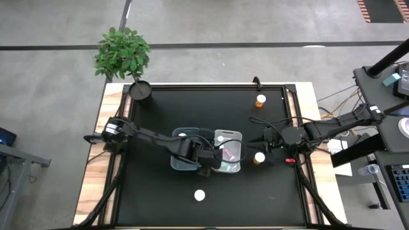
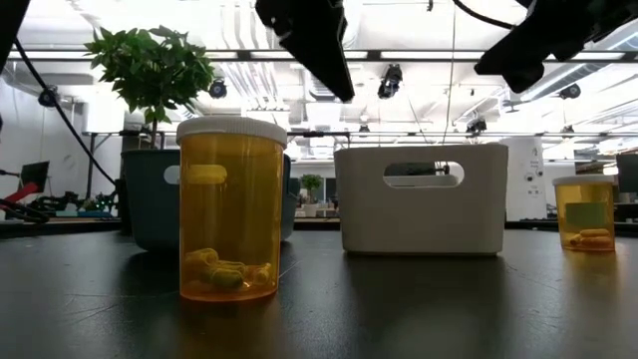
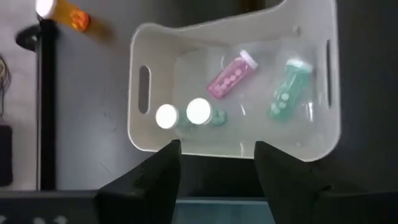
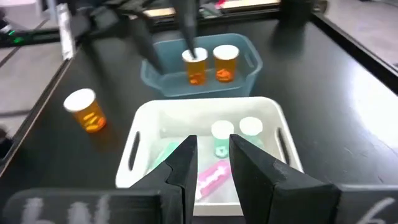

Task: Pick and place medicine bottles into bin by pill shape (circle, oval)
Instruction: Put the orange capsule bottle into the blue bin

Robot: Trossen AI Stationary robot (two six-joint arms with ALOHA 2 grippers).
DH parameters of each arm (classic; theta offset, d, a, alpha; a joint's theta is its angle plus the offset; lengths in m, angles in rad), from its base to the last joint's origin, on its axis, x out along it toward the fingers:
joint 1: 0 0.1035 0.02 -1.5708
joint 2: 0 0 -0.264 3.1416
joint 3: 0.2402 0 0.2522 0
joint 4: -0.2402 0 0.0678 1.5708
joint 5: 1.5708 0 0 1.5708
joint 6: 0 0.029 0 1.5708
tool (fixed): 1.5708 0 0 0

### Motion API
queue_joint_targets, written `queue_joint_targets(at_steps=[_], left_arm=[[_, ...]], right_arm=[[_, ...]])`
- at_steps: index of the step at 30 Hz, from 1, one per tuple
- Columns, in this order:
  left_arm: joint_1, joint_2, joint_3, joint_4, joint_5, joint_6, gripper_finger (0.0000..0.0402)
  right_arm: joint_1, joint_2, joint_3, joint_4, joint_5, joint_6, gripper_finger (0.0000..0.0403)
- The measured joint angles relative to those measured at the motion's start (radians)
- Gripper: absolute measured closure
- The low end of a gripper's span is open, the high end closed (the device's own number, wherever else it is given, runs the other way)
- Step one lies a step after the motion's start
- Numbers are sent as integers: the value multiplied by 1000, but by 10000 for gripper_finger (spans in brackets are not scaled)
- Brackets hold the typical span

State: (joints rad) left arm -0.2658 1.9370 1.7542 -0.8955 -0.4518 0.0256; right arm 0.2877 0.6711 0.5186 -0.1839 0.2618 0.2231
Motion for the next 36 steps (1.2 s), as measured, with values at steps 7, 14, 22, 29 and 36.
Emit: queue_joint_targets(at_steps=[7, 14, 22, 29, 36], left_arm=[[-37, -92, -37, 64, -30, 49, 214], [-52, -241, -207, 262, -56, 135, 214], [-49, -445, -479, 580, -66, 244, 214], [-35, -585, -669, 771, -90, 319, 214], [-21, -676, -830, 941, -112, 383, 214]], right_arm=[[0, -1, 0, 1, 112, 72, 324], [-17, 17, 42, 0, 134, 117, 338], [-107, 52, 115, -31, 133, 125, 358], [-256, 150, 253, -190, 131, 178, 365], [-484, 330, 444, -443, 44, 164, 365]])
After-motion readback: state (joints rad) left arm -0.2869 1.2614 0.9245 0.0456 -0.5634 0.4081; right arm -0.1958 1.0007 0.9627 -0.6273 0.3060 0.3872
